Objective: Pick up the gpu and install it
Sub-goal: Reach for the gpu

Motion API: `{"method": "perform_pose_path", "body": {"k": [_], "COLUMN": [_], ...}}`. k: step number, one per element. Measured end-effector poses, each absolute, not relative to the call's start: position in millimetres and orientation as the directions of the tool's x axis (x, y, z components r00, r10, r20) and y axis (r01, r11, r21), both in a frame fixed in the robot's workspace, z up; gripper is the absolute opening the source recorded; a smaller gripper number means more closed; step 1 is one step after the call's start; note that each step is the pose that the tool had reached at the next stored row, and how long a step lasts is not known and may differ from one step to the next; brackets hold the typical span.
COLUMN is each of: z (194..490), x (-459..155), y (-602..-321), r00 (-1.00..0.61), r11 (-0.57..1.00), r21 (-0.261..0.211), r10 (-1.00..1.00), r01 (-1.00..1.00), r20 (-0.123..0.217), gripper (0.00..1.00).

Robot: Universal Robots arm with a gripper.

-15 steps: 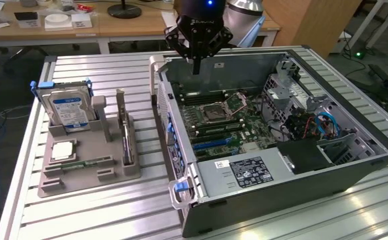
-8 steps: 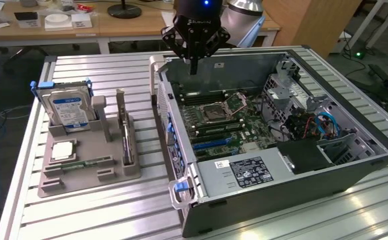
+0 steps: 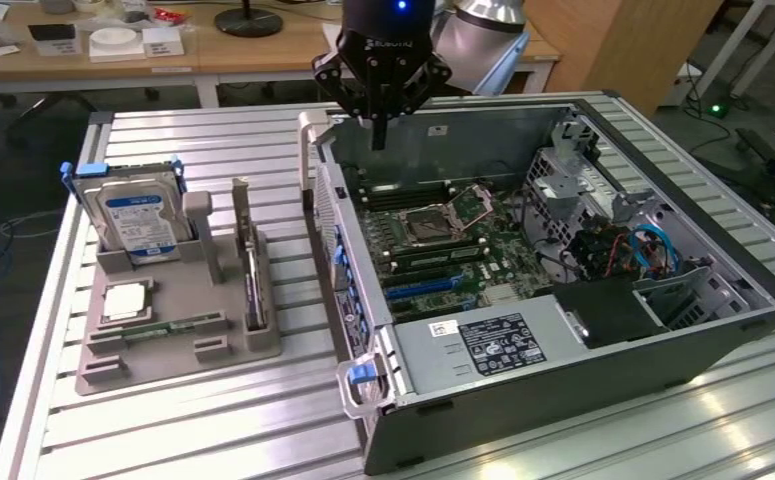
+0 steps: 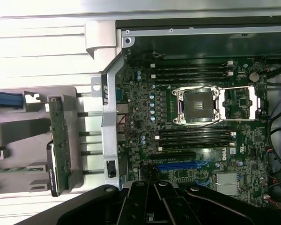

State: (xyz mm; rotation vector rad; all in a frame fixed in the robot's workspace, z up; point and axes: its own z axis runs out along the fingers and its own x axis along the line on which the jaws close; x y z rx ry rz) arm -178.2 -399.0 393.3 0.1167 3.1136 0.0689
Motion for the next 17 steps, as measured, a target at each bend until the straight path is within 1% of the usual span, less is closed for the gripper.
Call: {"method": "perform_pose_path", "body": {"k": [17], "z": [393.3], "x": [-197.0], "y": [-399.3], "r00": [-0.997], "r11": [0.996], "r21": [0.045], "r10": [0.075], "r01": [0.074], "r20": [-0.023], "gripper": [0.11]}}
